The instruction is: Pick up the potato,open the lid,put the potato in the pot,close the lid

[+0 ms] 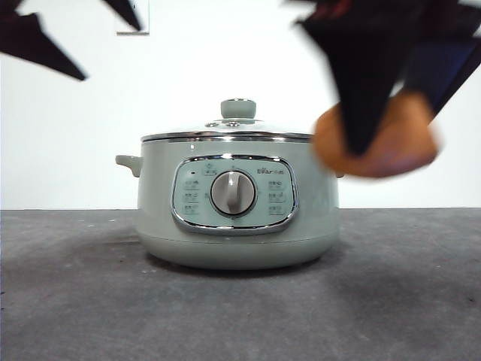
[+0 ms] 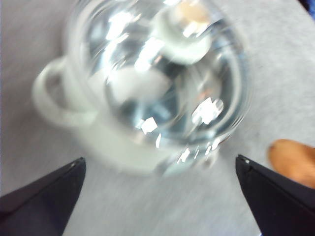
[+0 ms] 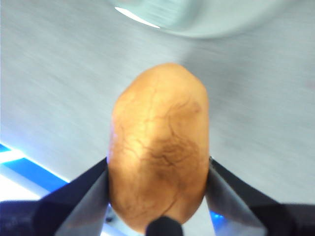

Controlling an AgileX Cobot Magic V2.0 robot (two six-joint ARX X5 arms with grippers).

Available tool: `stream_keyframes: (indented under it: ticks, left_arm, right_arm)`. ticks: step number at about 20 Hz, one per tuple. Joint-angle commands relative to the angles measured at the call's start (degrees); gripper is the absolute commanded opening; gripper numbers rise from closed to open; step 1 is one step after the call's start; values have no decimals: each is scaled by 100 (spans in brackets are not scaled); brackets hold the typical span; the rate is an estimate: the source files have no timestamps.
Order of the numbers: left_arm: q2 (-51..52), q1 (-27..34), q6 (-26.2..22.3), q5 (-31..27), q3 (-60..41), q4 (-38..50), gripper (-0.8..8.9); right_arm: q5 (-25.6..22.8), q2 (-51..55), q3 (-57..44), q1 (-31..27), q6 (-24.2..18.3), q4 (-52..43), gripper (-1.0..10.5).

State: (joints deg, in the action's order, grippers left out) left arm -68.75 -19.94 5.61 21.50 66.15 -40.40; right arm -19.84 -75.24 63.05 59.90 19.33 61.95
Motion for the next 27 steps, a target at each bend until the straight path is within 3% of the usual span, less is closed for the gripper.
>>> stream_keyframes:
  ticks: [1,11,14,20,24,27]
  left_arm:
    - [-529,-297,125,-127,442,195,656]
    - [-2743,-1178,26,-664,2240,887,656]
    - [-2988,-1355,15,-1064,2385,1012,656]
    - [-3257,-1563,26,-1755,2385,1003,644]
    - [-3355,-1563,42,-1965,2385,1016,486]
    - [-3355,-1563,31,-2295,2385,1084,316]
  right_arm:
    - [-245,374,243,-2,-114,455,-7]
    - [-256,2173,573,-2,101,1095,-8]
    - [-256,2446,573,-2,310,1370,-8]
    - [-256,2535,570,-2,317,1362,-8]
    - [-251,2522,570,-2,319,1305,-8]
    - [-254,2524,570,-2,310,1309,-8]
